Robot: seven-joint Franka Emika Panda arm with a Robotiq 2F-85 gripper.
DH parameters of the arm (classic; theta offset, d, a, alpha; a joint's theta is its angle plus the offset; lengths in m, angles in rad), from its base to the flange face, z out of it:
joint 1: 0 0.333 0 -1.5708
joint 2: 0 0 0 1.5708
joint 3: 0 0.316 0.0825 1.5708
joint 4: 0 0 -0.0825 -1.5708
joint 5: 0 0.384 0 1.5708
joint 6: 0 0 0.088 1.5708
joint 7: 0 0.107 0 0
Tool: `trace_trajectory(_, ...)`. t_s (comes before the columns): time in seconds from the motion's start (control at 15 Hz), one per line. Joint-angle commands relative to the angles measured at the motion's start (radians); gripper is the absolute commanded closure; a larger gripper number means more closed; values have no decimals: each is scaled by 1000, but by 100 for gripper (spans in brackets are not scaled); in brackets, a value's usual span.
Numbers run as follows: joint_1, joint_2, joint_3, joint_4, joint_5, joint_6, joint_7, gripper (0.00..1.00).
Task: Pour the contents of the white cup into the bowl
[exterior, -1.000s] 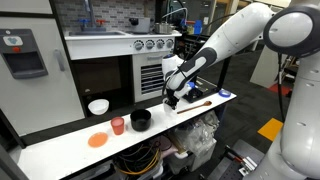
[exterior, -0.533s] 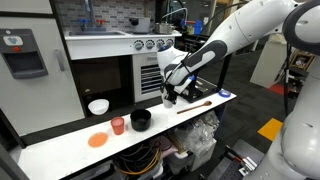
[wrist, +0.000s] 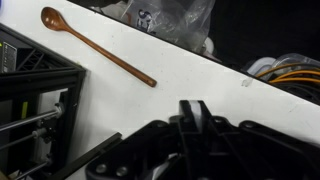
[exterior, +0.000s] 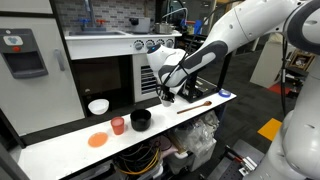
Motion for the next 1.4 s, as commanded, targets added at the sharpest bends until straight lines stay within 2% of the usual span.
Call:
trace_trajectory(0.0,25,57,17,86,-66,-115,94,98)
trace_trajectory(0.33,63,133,28,167,-117,-194,170,98)
trace_trajectory(0.67,108,203,29,233,-156,-229,186,98)
trace_trajectory(1.07,140,233,26,264,-208,-283,171,98)
trace_trajectory(1.33,137,241,26,264,-236,-316,174,98)
